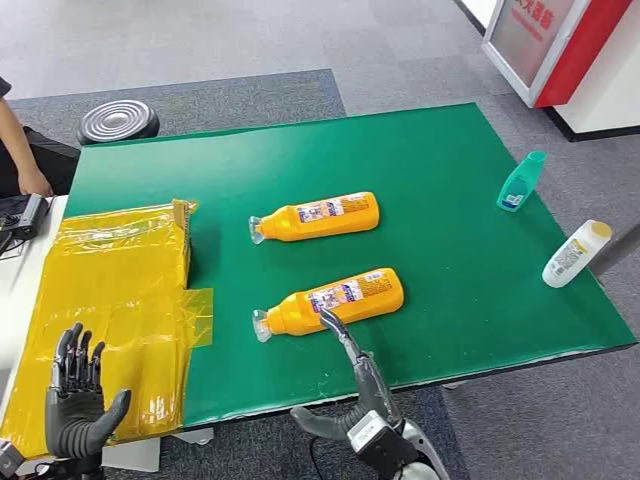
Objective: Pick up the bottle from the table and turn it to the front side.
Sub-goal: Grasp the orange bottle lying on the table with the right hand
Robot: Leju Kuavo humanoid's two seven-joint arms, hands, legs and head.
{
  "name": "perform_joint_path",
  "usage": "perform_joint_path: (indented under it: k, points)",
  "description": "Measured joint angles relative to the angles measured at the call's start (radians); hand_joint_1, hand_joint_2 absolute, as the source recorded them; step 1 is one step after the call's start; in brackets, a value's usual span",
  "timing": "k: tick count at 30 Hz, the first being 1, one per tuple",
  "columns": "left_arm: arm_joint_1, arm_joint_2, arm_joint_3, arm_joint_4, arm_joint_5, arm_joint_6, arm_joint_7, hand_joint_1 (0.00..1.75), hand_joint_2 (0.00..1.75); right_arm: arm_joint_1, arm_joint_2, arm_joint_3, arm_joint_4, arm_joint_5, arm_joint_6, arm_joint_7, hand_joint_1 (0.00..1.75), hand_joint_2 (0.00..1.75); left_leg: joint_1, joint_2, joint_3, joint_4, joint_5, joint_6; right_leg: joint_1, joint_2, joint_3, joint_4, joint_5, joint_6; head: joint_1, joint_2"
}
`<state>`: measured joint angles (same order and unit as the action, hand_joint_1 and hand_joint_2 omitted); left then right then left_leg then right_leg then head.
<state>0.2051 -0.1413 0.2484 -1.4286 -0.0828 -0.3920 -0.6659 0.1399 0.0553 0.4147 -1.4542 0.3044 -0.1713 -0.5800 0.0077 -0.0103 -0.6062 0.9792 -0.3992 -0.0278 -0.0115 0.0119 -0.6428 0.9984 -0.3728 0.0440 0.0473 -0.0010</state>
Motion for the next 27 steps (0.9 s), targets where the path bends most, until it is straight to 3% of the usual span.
perform_joint_path:
  k: [27]
  points:
    - [-0.014,-0.01,-0.005,0.0,-0.014,-0.004,0.0,0.0,1.75,-0.007,-0.004,0.005,-0.001,0.036,-0.003,0.024,0.0,1.75,0.0,0.0,0.0,0.0,0.0,0.0,0.0,0.0,0.0,0.0,0.0,0.0,0.0,0.0]
